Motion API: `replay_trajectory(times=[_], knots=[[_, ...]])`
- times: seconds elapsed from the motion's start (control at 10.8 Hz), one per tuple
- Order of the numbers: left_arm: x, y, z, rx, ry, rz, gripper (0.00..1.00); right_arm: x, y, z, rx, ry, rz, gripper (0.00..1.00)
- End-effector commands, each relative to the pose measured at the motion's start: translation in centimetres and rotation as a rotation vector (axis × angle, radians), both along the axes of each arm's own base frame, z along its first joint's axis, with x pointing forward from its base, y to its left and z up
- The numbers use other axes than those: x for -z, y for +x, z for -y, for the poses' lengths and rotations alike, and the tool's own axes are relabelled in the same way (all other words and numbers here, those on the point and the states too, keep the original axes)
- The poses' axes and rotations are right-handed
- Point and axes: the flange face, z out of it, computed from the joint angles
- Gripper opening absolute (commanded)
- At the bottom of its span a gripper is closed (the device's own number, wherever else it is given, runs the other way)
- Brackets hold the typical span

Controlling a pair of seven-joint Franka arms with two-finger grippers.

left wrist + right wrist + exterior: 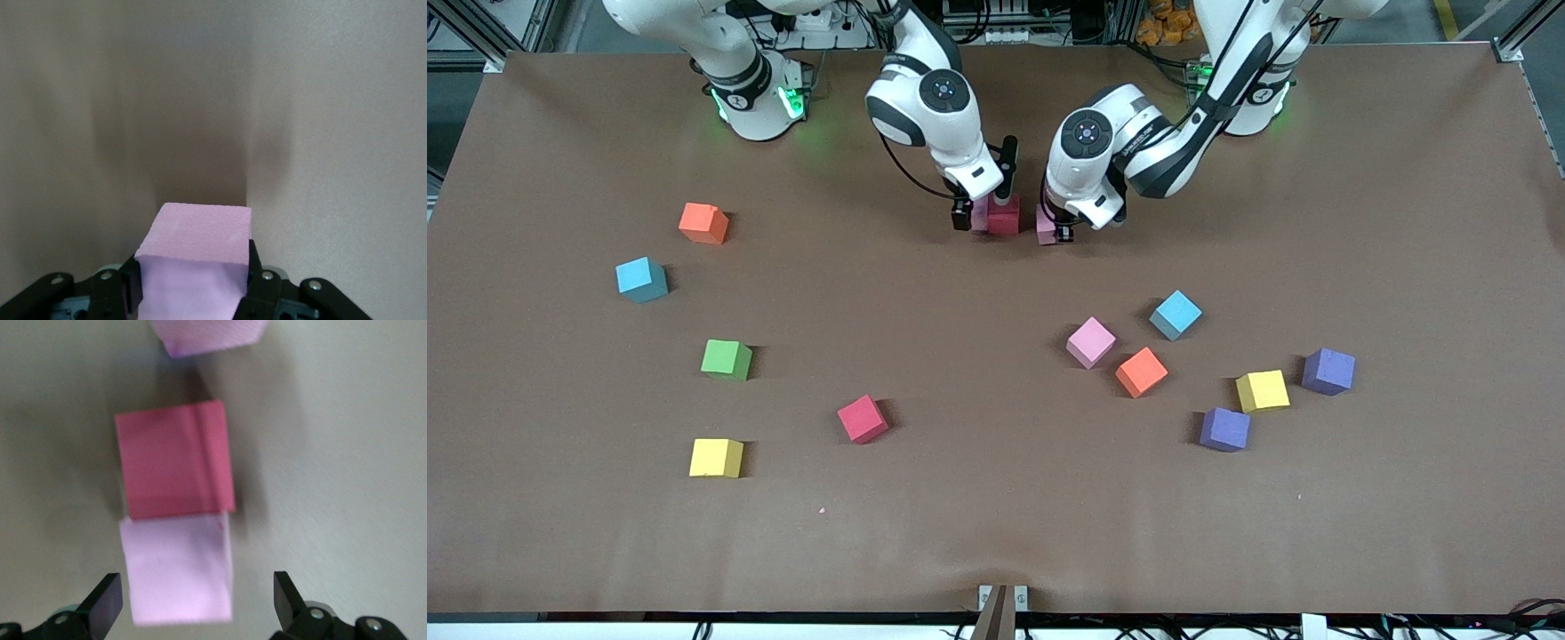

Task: Arrange 11 blocks into digit 3
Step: 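Release the pink cube with the left gripper while the right gripper grasps red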

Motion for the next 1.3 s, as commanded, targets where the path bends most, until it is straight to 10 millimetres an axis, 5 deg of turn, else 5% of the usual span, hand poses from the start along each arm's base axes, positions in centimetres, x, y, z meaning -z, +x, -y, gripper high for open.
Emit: replay_trajectory(times=[0.0, 0.28, 0.47, 0.74, 1.02, 1.21], knots=[[-0.1, -0.5, -0.3, -0.006, -0.013, 0.036, 0.16, -3.9, 1.9, 3.0, 0.046, -0.074, 0.018, 1.0], [0.4, -2.3, 0.9, -0.014, -0.06, 0.063, 0.16, -5.6, 7.9, 8.3, 0.116, -0.084, 0.027, 1.0], [0.5, -2.6, 1.0, -0.008, -0.061, 0.064, 0.16, -7.0, 12.5, 9.9, 0.193, 0.001, 0.106, 1.0], [0.7, -2.7, 0.9, -0.008, -0.059, 0.06, 0.16, -8.4, 20.5, 17.6, 0.428, 0.021, 0.129, 1.0], [1.5, -2.9, 1.0, -0.009, -0.073, 0.058, 0.16, -9.4, 27.2, 17.3, 0.739, 0.034, 0.074, 1.0], [1.5, -3.0, 1.1, -0.005, -0.075, 0.057, 0.17, -8.1, 32.2, 20.2, 0.815, 0.043, 0.099, 1.0]])
